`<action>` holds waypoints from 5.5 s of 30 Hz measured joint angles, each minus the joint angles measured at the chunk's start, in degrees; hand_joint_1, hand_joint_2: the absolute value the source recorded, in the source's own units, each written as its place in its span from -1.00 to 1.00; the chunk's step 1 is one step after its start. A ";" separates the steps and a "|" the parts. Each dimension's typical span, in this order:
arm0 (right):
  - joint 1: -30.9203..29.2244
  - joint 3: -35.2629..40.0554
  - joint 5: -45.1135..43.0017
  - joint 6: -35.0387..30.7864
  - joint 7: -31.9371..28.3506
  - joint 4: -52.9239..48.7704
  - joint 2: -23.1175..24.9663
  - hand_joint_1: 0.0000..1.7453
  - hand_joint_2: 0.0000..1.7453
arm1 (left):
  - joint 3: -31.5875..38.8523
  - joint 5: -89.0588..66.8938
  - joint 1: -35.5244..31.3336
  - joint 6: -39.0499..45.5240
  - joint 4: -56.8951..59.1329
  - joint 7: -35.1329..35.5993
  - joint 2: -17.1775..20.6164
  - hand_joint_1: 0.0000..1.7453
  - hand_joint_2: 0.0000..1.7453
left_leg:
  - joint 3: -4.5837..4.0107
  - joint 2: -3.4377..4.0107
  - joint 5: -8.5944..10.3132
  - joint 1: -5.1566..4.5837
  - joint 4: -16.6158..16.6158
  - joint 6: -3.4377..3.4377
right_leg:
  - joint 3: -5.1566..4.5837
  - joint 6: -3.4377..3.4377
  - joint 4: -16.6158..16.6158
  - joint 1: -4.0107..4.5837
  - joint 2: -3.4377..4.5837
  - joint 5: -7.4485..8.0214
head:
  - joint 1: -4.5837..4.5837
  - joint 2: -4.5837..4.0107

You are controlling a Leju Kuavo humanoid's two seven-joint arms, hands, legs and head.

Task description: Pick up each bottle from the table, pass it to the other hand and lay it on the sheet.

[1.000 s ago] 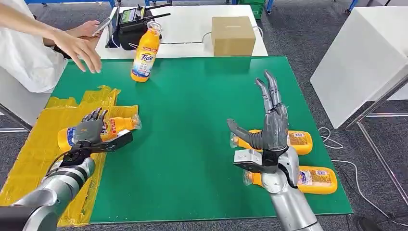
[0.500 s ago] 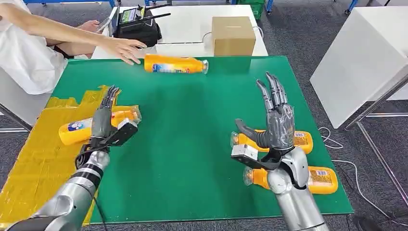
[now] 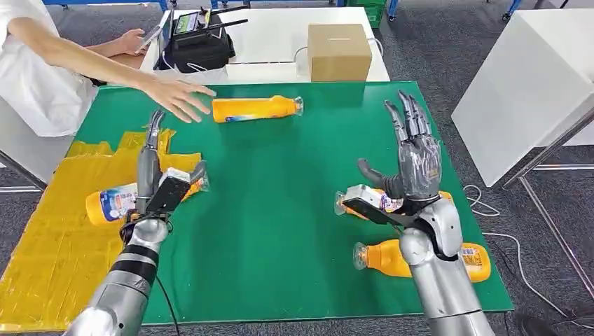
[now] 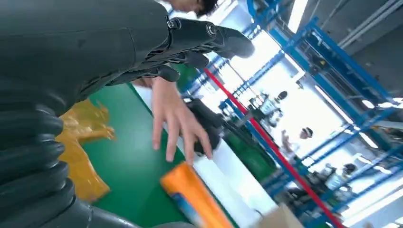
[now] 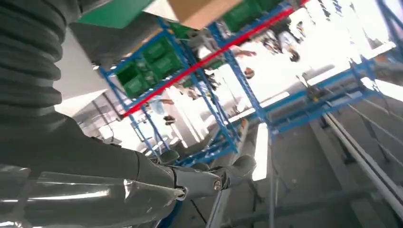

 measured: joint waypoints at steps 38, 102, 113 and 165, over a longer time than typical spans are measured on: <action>-8.99 10.43 -9.83 22.89 0.46 9.55 -19.67 -1.00 1.00 | -4.68 7.02 5.09 -6.52 -11.39 -0.20 -1.79 -1.00 1.00 | -0.12 -0.22 0.05 -0.12 0.04 0.24 | 0.01 0.20 -0.06 -0.11 -0.21 0.06 | 0.02 0.00; -13.26 -7.44 -2.98 32.94 -5.52 36.23 -22.08 -1.00 1.00 | -4.83 10.49 2.64 -9.62 -9.84 -0.57 -2.91 -1.00 1.00 | -0.25 -0.24 0.19 -0.20 0.07 0.36 | -0.10 0.29 -0.05 -0.22 -0.24 0.18 | -0.04 0.00; -8.77 -5.40 -1.10 21.62 5.10 14.48 -25.60 -1.00 1.00 | -3.58 10.62 5.55 -9.67 -10.39 0.22 -2.71 -1.00 1.00 | -0.22 -0.12 0.17 -0.21 0.05 0.37 | -0.11 0.28 -0.05 -0.19 -0.20 0.18 | -0.02 0.00; -18.94 16.74 -21.67 37.73 -6.16 29.45 -16.75 -1.00 1.00 | -0.35 14.60 -0.27 -11.70 -0.29 -1.25 -3.04 -1.00 1.00 | -0.30 -0.34 0.34 -0.17 0.06 0.39 | -0.11 0.31 -0.04 -0.18 -0.42 0.21 | -0.02 0.00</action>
